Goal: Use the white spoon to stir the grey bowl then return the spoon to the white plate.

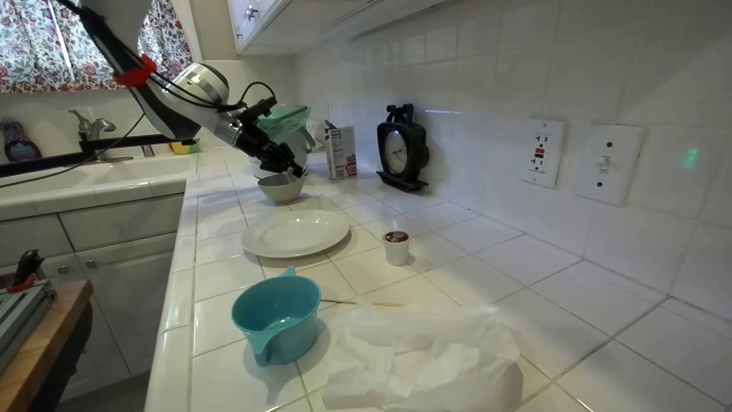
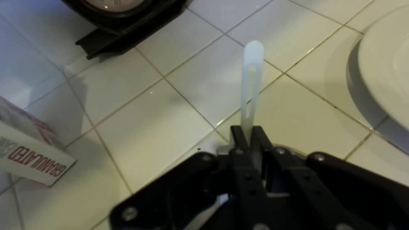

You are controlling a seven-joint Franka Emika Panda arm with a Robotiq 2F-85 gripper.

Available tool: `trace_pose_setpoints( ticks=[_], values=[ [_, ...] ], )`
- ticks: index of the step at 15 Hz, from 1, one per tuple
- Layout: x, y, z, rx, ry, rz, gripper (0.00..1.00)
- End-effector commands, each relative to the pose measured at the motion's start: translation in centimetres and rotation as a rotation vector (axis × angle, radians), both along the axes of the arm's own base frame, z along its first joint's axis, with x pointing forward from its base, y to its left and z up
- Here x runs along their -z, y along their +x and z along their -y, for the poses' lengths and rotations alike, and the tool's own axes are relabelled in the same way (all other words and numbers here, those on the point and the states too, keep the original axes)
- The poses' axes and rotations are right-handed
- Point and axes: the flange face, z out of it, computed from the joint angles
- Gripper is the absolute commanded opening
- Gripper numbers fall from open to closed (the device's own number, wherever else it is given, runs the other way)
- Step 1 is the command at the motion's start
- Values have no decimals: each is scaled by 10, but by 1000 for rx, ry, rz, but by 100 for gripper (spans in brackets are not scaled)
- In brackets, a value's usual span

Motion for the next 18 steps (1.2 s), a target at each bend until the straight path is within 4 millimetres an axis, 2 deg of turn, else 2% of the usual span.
trace_pose_setpoints(
  ticks=[1, 6, 11, 18],
  values=[
    [3, 0, -2, 3, -22, 12, 3],
    [-6, -16, -4, 4, -25, 1, 3],
    [-12, -34, -18, -26, -5, -11, 3],
    [-8, -20, -26, -35, 0, 13, 3]
  ],
)
